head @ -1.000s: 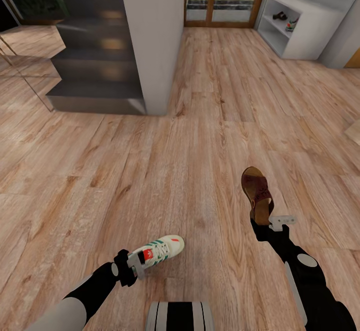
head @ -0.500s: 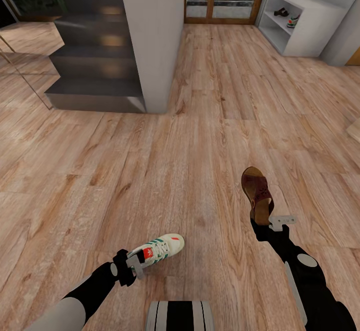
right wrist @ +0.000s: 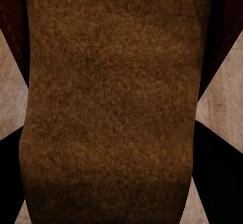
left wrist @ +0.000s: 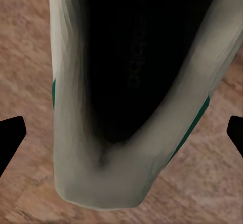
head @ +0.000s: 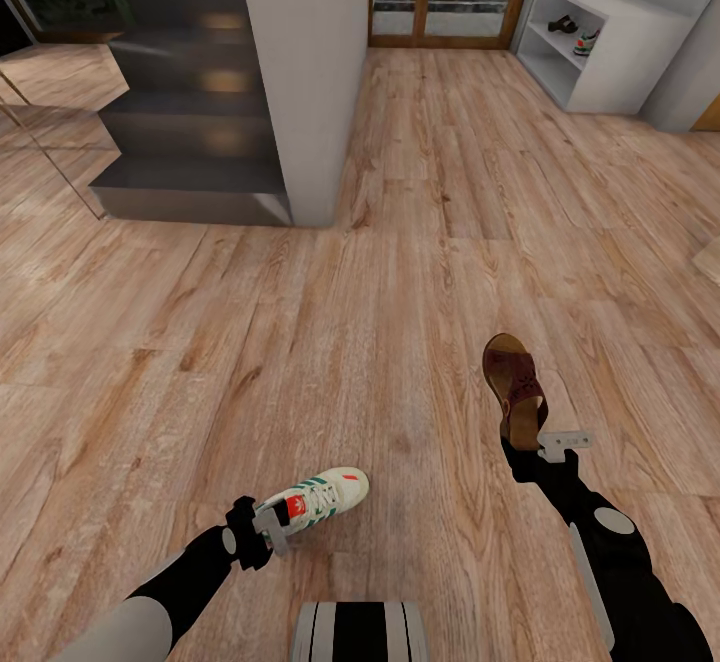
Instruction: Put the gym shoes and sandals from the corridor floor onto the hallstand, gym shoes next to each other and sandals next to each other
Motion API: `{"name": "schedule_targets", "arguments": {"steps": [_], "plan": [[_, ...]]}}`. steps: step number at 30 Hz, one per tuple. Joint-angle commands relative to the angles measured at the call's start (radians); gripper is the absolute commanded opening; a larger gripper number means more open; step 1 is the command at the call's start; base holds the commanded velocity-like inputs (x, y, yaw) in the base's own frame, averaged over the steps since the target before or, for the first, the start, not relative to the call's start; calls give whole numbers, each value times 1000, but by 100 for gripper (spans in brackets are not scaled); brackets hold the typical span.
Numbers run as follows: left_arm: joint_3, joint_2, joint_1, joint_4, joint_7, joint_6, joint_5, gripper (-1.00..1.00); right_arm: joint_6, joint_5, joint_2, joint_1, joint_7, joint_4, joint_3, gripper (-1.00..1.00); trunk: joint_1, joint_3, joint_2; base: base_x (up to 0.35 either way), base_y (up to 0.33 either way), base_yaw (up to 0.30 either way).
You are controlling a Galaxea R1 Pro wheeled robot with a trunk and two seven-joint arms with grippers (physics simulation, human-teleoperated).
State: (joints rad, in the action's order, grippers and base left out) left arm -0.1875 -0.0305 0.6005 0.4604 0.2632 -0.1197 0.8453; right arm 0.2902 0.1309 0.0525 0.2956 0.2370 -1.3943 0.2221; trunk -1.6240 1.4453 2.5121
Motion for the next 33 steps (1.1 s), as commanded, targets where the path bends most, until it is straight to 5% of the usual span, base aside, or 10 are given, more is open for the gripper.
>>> {"name": "schedule_targets", "arguments": {"steps": [1,33], "plan": [[-4,-1,0,3,4,-5,6,100,4,10,0,0,8,-2,2,-100,0,1,0,0,0,0],[-5,0,1,3,2,-5,5,100,4,10,0,0,8,-2,2,-100,0,1,0,25,0,0]]}}
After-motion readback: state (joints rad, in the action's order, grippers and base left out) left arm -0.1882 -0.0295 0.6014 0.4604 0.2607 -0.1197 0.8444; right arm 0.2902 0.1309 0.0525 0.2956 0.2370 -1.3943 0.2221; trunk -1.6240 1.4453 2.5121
